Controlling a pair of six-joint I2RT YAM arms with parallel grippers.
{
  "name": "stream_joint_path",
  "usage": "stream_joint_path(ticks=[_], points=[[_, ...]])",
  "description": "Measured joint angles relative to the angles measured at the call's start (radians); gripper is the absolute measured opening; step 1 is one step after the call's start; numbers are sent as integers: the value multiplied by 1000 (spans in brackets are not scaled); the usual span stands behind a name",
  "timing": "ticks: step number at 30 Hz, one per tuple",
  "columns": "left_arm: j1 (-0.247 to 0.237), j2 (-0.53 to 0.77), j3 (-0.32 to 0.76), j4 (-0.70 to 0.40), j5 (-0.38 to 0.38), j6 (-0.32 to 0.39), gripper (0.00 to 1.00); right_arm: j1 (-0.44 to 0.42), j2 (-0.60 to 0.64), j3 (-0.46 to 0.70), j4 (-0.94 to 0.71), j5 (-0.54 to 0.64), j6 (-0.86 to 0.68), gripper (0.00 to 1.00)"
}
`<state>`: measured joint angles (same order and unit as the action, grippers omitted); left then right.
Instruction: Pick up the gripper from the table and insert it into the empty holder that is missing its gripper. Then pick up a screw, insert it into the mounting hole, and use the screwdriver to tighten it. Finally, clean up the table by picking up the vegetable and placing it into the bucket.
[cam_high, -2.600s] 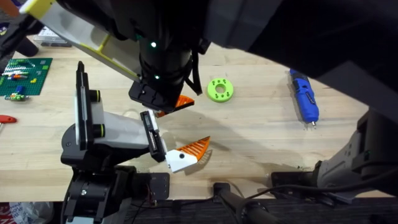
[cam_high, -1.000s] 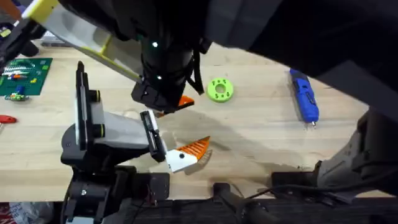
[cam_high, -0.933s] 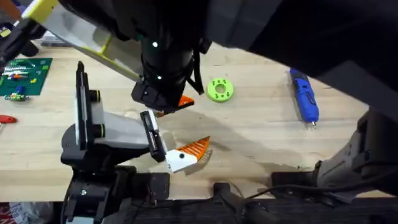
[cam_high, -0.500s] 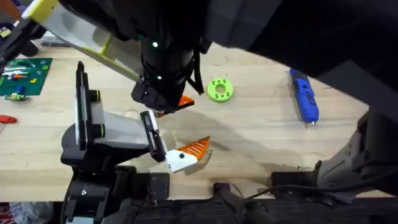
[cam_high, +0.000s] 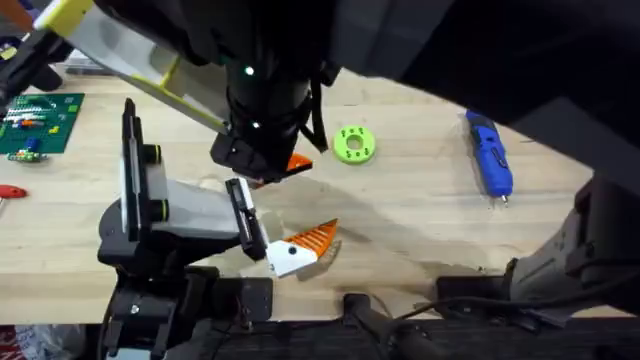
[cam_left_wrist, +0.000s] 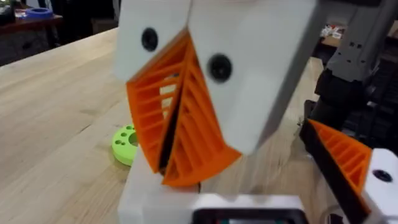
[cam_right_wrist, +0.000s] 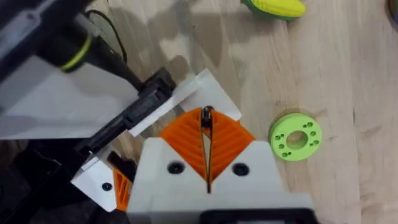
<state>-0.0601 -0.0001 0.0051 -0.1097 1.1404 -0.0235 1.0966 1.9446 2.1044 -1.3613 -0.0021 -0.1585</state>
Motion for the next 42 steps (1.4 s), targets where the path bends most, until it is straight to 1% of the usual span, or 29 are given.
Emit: stream_joint_path(ticks=[10,42], points=[[0,0,0,-1,0,-9,986,0,32,0,0,-2,0,9],[0,0,0,-1,0,-12,986,0,32,0,0,-3,-4,7]])
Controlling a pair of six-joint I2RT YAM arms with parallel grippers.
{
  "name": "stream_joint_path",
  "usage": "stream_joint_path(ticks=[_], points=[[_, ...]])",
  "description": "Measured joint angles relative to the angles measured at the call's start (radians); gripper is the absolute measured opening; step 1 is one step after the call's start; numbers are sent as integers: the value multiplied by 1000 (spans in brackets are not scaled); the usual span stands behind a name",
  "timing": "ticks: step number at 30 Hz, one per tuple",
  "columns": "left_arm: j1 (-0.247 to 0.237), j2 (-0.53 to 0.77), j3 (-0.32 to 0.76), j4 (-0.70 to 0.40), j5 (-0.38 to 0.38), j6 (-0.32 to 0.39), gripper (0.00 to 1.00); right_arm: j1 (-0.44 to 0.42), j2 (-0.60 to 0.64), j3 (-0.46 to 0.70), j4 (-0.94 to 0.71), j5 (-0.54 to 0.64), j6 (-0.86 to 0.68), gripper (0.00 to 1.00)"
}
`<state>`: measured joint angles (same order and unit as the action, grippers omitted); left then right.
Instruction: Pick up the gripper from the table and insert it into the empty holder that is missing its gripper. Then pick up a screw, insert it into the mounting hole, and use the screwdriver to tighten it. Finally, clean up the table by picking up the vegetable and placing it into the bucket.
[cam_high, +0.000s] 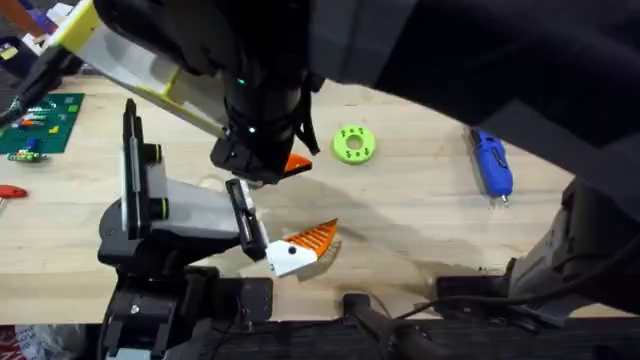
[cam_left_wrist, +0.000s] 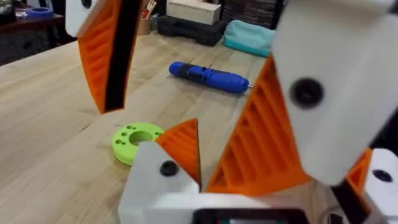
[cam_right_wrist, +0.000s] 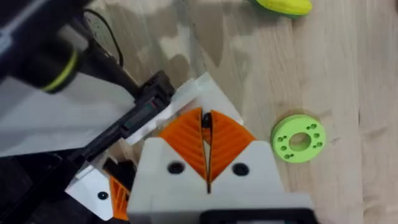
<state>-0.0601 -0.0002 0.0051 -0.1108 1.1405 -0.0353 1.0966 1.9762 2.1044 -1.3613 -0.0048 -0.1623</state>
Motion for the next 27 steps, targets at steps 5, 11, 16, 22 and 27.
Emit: stream_joint_path(ticks=[5,11,16,22,27], points=[[0,0,0,0,0,0,986,0,0,0,0,0,0,7],[0,0,0,0,0,0,986,0,0,0,0,0,0,7],[0,0,0,0,0,0,986,-1,0,0,-1,0,0,302],[1,0,0,0,0,-3,986,-28,-6,0,-15,31,-9,990],[1,0,0,0,0,-3,986,-28,-6,0,-15,34,-11,997]])
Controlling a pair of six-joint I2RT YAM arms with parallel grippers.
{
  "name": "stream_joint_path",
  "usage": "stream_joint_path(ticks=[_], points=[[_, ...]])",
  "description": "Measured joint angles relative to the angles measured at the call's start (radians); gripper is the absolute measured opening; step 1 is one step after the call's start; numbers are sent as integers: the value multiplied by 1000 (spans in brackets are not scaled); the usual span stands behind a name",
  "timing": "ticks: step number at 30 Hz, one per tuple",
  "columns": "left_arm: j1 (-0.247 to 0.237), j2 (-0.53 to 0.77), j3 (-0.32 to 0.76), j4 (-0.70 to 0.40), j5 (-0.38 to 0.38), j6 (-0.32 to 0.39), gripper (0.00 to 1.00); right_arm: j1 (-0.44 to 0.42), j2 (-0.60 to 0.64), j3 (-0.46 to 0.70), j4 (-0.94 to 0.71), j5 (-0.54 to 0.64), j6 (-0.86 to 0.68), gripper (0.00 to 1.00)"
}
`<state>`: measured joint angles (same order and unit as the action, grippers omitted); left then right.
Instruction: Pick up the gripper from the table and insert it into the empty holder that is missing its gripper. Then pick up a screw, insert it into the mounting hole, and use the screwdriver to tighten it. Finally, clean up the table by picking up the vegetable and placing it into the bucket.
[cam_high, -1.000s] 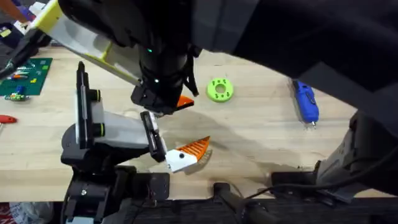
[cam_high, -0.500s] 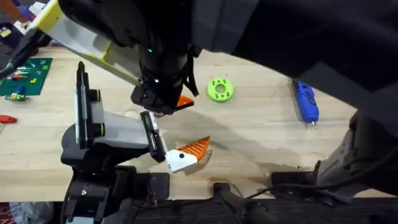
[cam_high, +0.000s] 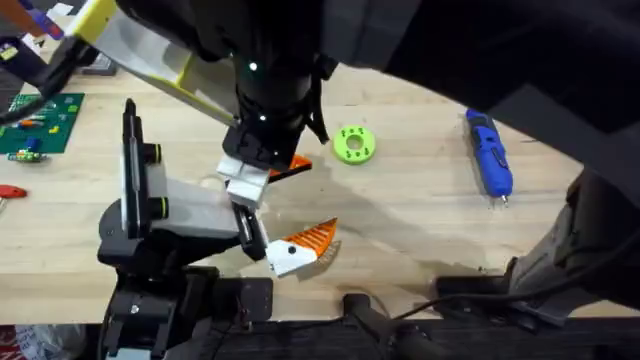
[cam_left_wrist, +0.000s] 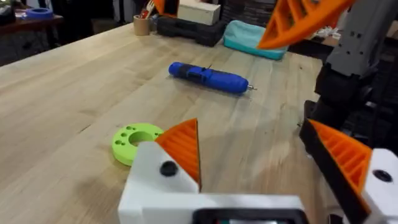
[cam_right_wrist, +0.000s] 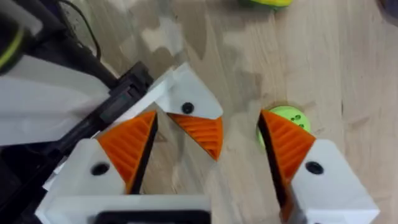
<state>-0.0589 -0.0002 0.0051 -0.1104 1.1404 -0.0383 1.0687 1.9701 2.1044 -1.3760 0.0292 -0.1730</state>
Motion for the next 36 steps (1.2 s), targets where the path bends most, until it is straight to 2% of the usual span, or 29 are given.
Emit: stream_joint_path(ticks=[13,24,31,32,33,36], points=[[0,0,0,0,0,1,986,10,-43,0,-100,-29,-37,998],[0,0,0,0,0,1,986,-90,-161,0,-180,-38,-40,998],[0,0,0,0,0,1,987,-137,-177,1,-192,-55,-15,998],[0,0,0,0,0,1,970,-141,-177,1,-193,-60,-14,998],[0,0,0,0,0,0,911,-143,-177,1,-195,-65,-14,997],[0,0,0,0,0,1,466,-143,-177,1,-196,-78,-10,997]])
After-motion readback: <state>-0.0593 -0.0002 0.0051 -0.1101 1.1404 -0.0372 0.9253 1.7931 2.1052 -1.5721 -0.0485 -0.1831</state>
